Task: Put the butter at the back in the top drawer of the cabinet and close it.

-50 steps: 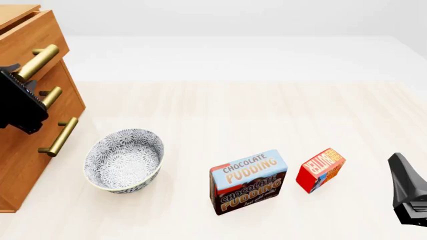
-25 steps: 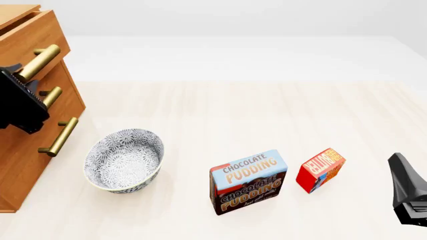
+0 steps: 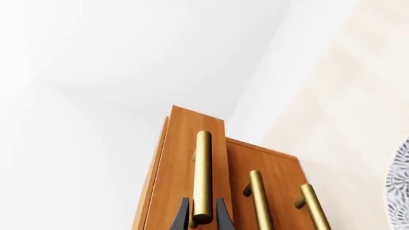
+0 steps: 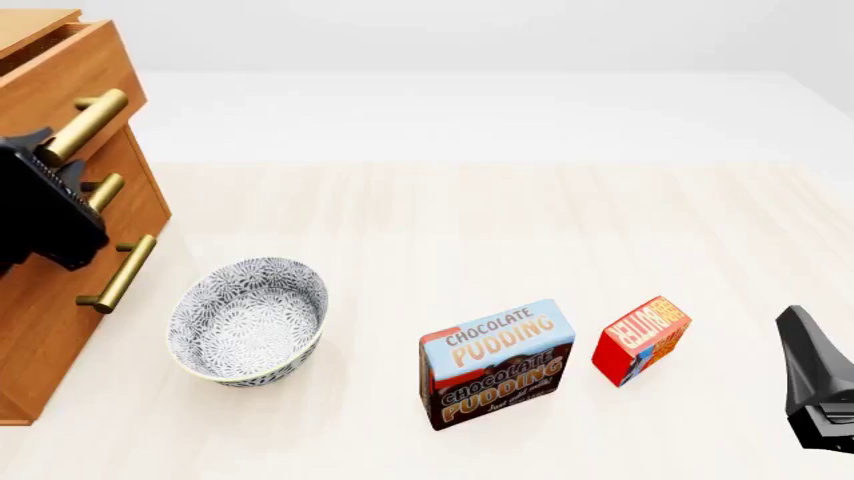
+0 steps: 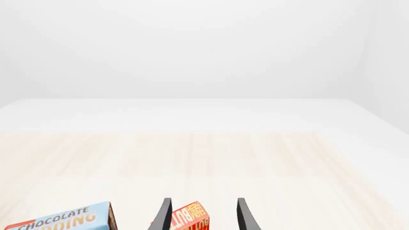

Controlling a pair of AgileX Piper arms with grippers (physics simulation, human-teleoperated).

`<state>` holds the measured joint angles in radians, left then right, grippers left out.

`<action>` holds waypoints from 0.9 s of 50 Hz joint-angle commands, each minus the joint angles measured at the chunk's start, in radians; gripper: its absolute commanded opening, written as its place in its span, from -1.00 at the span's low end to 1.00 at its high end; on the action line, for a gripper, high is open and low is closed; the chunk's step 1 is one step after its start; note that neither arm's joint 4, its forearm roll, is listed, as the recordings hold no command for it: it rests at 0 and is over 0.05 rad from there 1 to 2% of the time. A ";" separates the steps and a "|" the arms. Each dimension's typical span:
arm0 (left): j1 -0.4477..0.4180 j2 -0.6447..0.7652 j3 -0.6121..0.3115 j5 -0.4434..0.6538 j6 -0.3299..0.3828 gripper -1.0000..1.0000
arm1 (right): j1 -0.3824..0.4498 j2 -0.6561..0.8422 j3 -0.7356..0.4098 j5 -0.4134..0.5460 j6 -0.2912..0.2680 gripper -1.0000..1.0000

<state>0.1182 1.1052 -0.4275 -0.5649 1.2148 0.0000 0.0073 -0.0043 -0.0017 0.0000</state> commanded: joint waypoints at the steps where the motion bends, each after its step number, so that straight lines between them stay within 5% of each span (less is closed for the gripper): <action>1: -0.042 0.068 0.022 -0.030 0.011 -1.00 | 0.000 0.000 0.000 0.000 0.000 1.00; 45: -0.098 0.099 0.054 -0.070 0.042 -1.00 | 0.000 0.000 0.000 0.000 0.000 1.00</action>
<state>0.0443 1.1339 -0.3939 -0.6691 1.2554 0.0000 0.0073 -0.0043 -0.0017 0.0000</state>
